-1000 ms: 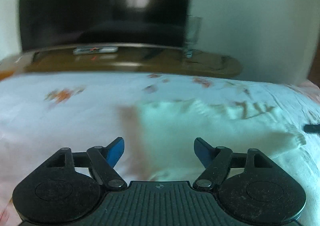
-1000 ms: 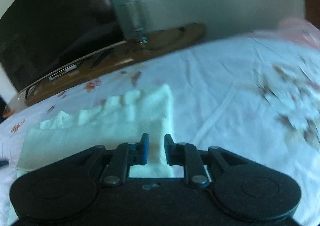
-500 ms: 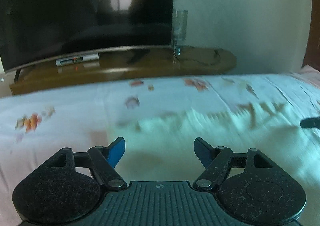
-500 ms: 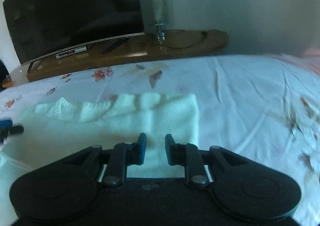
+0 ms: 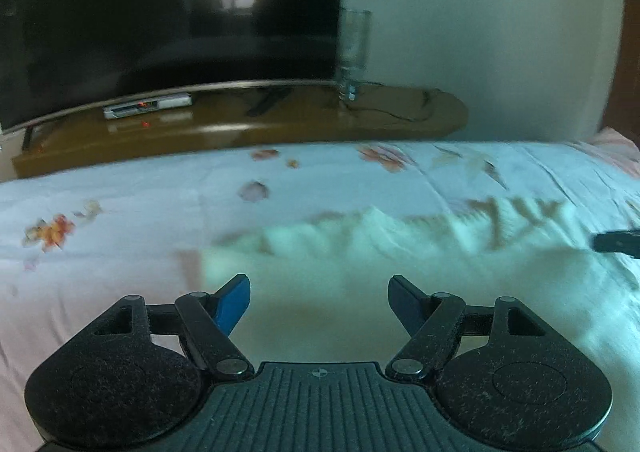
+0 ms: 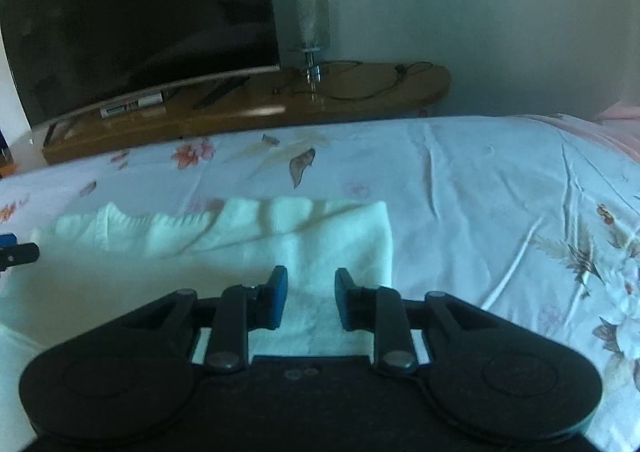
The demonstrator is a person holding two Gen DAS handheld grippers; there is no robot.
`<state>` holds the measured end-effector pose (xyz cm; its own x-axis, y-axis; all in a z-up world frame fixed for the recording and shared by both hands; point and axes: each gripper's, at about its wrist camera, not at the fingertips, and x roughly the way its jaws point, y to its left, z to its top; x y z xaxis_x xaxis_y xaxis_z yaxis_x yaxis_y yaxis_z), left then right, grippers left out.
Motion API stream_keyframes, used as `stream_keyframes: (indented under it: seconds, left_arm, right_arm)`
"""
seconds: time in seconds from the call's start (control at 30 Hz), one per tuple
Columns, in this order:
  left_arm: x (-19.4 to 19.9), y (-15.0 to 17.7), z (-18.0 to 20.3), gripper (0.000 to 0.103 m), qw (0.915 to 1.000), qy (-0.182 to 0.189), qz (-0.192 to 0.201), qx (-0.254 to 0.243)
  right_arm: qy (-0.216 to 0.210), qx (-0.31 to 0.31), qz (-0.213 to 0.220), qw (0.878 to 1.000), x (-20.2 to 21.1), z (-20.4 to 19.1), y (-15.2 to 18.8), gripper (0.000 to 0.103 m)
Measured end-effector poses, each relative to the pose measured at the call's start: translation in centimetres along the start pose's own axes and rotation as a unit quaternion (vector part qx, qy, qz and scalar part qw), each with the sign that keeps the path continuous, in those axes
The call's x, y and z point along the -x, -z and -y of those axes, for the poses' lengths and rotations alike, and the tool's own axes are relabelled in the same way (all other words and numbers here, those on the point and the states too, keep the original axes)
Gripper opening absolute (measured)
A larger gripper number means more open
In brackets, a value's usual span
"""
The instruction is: Fold small clothes
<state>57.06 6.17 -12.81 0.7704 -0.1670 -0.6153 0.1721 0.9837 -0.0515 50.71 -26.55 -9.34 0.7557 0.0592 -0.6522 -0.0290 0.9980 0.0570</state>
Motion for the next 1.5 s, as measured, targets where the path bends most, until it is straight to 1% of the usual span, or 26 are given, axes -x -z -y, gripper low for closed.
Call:
stream_keyframes:
  seconds: [0.07,0.1,0.13,0.17,0.2,0.43,0.53,0.6,0.67,0.7,0.73,0.77,0.83,0.87,0.93,1.0,1.07,1.13,1.17,1.23,1.27,1.3,1.33,1.4,1.47,1.5]
  left_arm:
    - [-0.5,1.1,1.1,0.076,0.9997,-0.007,-0.020,-0.016]
    - [-1.2,1.7,1.4,0.077,0.9989,-0.019,-0.034,-0.025]
    - [-1.1,2.2,1.5,0.079,0.9992,-0.021,-0.022,-0.024]
    - [-1.0,2.3,1.5,0.084,0.9991,-0.027,-0.021,-0.024]
    - [-0.9,2.4,1.5,0.085,0.9991,-0.030,-0.020,-0.023]
    - [-0.5,2.0,1.7,0.086,0.9986,-0.038,-0.025,-0.024]
    - [1.1,1.6,2.3,0.086,0.9994,-0.027,-0.007,-0.020]
    - [1.5,1.7,3.3,0.086,0.9984,-0.041,-0.003,-0.039]
    - [0.5,2.0,4.0,0.086,0.9973,-0.047,-0.028,-0.050]
    - [0.0,2.4,4.2,0.086,0.9965,-0.049,-0.040,-0.054]
    - [0.2,2.5,4.3,0.086,0.9966,-0.052,-0.034,-0.053]
    - [0.5,2.4,4.3,0.086,0.9963,-0.057,-0.039,-0.051]
    - [1.8,2.2,4.4,0.086,0.9962,-0.065,-0.028,-0.049]
    - [2.7,2.3,4.3,0.086,0.9965,-0.066,-0.021,-0.048]
    - [4.5,2.7,4.1,0.086,0.9958,-0.073,-0.020,-0.052]
    - [6.1,3.6,3.6,0.086,0.9949,-0.083,-0.023,-0.052]
    - [8.5,5.3,2.7,0.086,0.9968,-0.069,-0.031,-0.026]
    - [10.8,7.2,2.0,0.085,0.9974,-0.057,-0.043,-0.006]
    - [11.8,8.1,1.8,0.085,0.9971,-0.059,-0.048,0.001]
    - [14.4,10.5,1.5,0.085,0.9966,-0.053,-0.058,0.024]
    - [15.7,11.6,1.4,0.079,0.9961,-0.046,-0.064,0.039]
    - [16.8,12.7,1.3,0.058,0.9952,-0.038,-0.074,0.052]
    - [17.5,13.6,1.1,0.051,0.9937,-0.029,-0.088,0.064]
    - [19.1,15.5,1.0,0.049,0.9913,-0.012,-0.106,0.078]
    - [20.6,17.0,0.9,0.049,0.9899,0.009,-0.109,0.091]
    - [21.5,17.6,0.6,0.049,0.9883,0.027,-0.112,0.100]
  right_arm:
    - [0.004,0.017,-0.006,1.000,-0.3,-0.6,0.4,0.026]
    - [0.012,0.028,-0.017,0.999,-0.8,-0.8,0.6,0.026]
    - [0.024,0.035,-0.031,0.999,-1.4,-1.0,1.0,0.026]
    - [0.025,0.037,-0.028,0.999,-1.5,-1.0,1.2,0.026]
    - [0.026,0.041,-0.026,0.998,-1.4,-1.0,1.4,0.026]
    - [0.032,0.059,-0.025,0.997,-0.7,-1.0,1.8,0.027]
    - [0.027,0.058,-0.016,0.998,0.7,-0.9,1.8,0.029]
    - [0.020,0.058,-0.005,0.998,1.6,-0.8,1.8,0.030]
    - [0.015,0.075,-0.010,0.997,1.4,-1.0,2.3,0.035]
    - [0.023,0.083,-0.024,0.996,0.7,-1.0,2.6,0.035]
    - [0.028,0.092,-0.029,0.995,0.3,-1.0,3.0,0.035]
    - [0.026,0.096,-0.024,0.995,0.5,-0.9,3.1,0.035]
    - [0.024,0.095,-0.026,0.995,1.2,-0.9,2.7,0.035]
    - [0.018,0.089,-0.019,0.996,1.8,-0.6,2.5,0.035]
    - [-0.003,0.064,-0.005,0.998,3.3,0.5,2.1,0.035]
    - [-0.017,0.049,-0.008,0.999,4.2,2.0,2.2,0.035]
    - [-0.032,0.026,-0.014,0.999,5.4,3.7,2.7,0.035]
    - [-0.061,-0.006,-0.025,0.998,6.7,5.6,3.9,0.035]
    - [-0.070,-0.018,-0.032,0.997,7.3,6.3,4.6,0.035]
    - [-0.082,-0.042,-0.056,0.994,8.6,7.9,6.6,0.030]
    - [-0.084,-0.051,-0.064,0.993,9.2,8.5,7.6,0.030]
    - [-0.088,-0.060,-0.071,0.992,10.0,9.0,8.7,0.030]
    - [-0.094,-0.069,-0.076,0.990,11.0,9.5,9.9,0.030]
    - [-0.104,-0.090,-0.085,0.987,12.8,10.3,11.7,0.030]
    - [-0.117,-0.114,-0.095,0.982,14.7,10.7,13.7,0.030]
    - [-0.120,-0.121,-0.100,0.980,15.4,10.8,14.5,0.030]
